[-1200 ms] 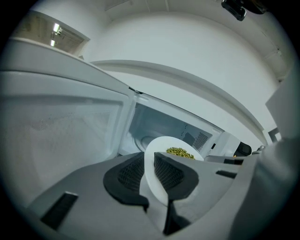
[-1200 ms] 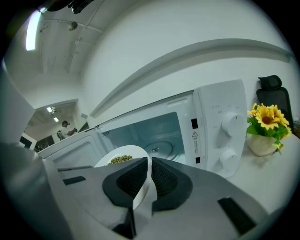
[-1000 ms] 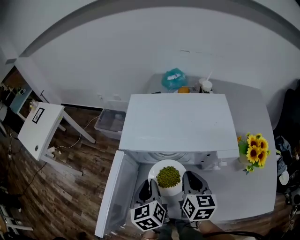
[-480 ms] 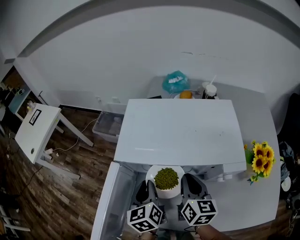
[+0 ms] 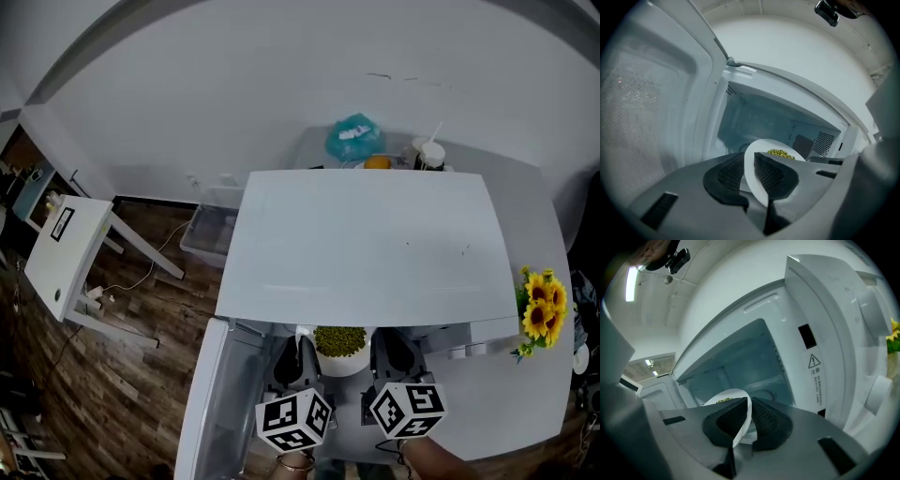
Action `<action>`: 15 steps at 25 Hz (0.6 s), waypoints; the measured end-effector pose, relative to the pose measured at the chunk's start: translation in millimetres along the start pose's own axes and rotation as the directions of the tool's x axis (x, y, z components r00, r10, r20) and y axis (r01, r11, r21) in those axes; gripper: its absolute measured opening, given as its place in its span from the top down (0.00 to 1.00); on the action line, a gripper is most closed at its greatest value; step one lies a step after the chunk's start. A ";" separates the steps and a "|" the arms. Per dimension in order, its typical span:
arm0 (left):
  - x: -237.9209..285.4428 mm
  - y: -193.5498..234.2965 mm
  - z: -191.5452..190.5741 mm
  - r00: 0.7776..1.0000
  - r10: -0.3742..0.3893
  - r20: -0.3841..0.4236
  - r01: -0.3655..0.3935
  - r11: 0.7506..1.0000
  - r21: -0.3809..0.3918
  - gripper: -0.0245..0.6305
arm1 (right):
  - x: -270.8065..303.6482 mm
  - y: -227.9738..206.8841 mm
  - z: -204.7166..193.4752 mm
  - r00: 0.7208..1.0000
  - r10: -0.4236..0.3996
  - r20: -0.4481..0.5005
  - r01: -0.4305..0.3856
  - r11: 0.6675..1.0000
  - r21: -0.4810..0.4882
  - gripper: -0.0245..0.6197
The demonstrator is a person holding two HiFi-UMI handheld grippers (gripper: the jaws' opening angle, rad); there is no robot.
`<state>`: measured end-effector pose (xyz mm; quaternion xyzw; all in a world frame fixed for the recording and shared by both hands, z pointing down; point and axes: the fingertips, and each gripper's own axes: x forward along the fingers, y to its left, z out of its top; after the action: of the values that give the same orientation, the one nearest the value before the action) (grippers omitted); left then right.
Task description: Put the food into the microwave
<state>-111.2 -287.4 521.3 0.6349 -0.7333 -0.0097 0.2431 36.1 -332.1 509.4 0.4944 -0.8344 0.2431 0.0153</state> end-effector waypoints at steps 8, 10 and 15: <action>28.4 -1.0 0.9 0.999 -0.035 0.014 0.034 0.998 0.055 0.86 | 21.0 -11.8 -1.4 0.999 -0.043 0.031 0.043 0.999 -0.009 0.90; 34.5 0.3 0.8 0.999 -0.034 0.018 0.033 0.998 0.060 0.86 | 24.8 -12.4 -1.3 0.998 -0.047 0.039 0.047 0.999 -0.017 0.90; 48.7 4.0 7.1 0.999 -0.015 0.044 0.012 0.998 0.058 0.86 | 35.7 -11.9 1.2 0.995 -0.074 0.074 0.077 0.996 -0.046 0.90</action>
<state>-121.2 -334.3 533.0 0.6461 -0.7343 -0.0040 0.2082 28.0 -366.5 522.4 0.5334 -0.8208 0.2041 0.0065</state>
